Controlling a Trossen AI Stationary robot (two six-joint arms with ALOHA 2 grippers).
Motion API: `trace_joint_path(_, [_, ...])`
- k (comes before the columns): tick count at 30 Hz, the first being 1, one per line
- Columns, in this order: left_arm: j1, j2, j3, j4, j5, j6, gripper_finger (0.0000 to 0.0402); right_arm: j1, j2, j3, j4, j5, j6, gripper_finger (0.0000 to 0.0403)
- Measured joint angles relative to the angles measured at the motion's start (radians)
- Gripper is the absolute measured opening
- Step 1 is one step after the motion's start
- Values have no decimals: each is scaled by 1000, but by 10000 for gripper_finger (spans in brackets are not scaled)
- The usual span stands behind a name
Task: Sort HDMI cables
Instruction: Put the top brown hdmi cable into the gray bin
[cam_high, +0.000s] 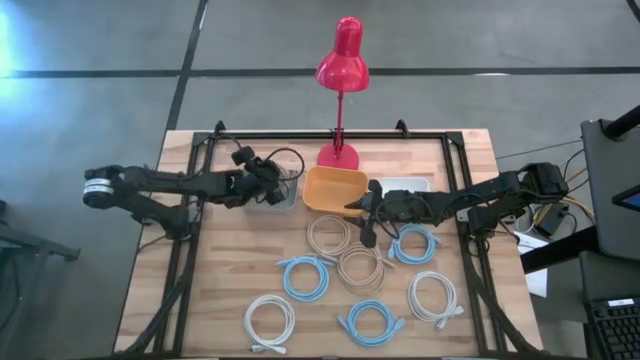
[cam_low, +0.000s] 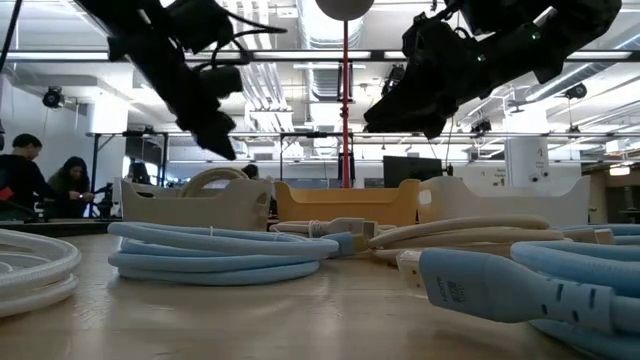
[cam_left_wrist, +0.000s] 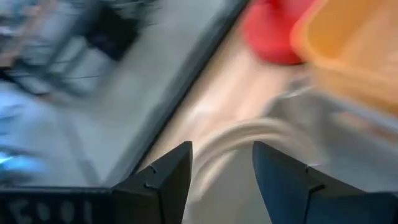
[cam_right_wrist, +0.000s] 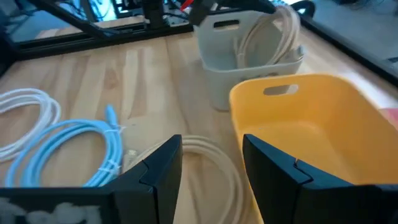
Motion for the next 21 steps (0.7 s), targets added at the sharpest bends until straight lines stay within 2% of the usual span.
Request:
trace_joint_path(8, [-22,-16,-24,123,318,-60,190,46,42,1,1,-11,92,167])
trace_joint_path(13, [-69,-12,-42,224,525,-31,190,87,96,33,0,-26,64,167])
trace_joint_path(15, [-95,-11,-53,258,548,-3,190,98,125,54,0,-76,36,167])
trace_joint_path(19, [-137,-11,-77,285,549,20,190,103,197,115,-15,-252,25,167])
trace_joint_path(21, [-153,-11,-89,287,549,16,190,103,247,152,-55,-285,28,167])
